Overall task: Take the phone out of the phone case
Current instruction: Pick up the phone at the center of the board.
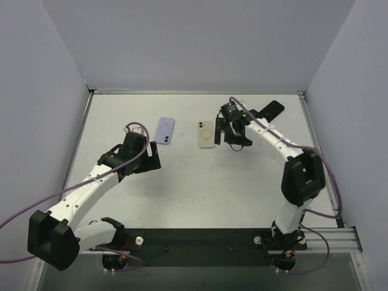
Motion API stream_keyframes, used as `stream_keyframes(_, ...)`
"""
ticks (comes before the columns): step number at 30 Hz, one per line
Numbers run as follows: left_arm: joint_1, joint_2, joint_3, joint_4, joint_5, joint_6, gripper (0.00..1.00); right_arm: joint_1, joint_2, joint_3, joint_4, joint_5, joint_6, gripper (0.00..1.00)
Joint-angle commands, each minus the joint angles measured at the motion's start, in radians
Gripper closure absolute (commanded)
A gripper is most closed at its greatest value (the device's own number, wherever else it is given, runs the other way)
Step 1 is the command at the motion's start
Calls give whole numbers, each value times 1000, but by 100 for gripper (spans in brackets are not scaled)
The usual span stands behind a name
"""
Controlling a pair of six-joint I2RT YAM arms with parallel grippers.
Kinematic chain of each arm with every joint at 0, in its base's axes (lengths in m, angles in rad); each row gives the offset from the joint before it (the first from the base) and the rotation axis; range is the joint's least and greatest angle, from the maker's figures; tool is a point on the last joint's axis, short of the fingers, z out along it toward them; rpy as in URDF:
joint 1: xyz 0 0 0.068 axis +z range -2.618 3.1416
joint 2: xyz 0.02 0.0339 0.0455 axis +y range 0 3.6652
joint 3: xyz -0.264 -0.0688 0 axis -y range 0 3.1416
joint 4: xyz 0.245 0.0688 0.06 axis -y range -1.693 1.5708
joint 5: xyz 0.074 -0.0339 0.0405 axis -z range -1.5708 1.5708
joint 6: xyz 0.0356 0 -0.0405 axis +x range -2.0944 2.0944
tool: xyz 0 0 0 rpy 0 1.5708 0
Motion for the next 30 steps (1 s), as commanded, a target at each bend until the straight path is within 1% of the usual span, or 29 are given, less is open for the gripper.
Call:
stream_keyframes(1, 7, 2, 51, -12, 1, -8, 3, 32, 248, 234, -143, -22, -54, 1)
stream_keyframes(2, 5, 2, 55, -17, -4, -8, 2, 36, 288, 311, -155, -31, -59, 1)
stream_keyframes(4, 5, -6, 60, -24, -16, -6, 3, 44, 377, 379, -171, -61, -71, 1)
stream_keyframes(6, 4, -12, 60, -26, -18, 0, 3, 55, 428, 459, -177, -83, -76, 1)
stream_keyframes(10, 4, -33, 48, -38, -31, 1, 3, 55, 537, 561, -195, -132, -70, 1)
stream_keyframes(17, 4, -58, 31, -55, -45, -5, 3, 59, 643, 691, -218, -204, -62, 1)
stream_keyframes(22, 4, -67, 32, -67, -54, -5, 2, 65, 737, 824, -298, -180, -48, 0)
stream_keyframes(26, 4, -72, 34, -70, -57, 0, 3, 68, 764, 840, -321, -154, -30, 0)
stream_keyframes(27, 4, -73, 35, -72, -59, 0, 3, 68, 770, 840, -329, -120, -19, 0)
stream_keyframes(30, 4, -73, 40, -78, -62, 1, 3, 68, 783, 845, -336, -111, -11, 1)
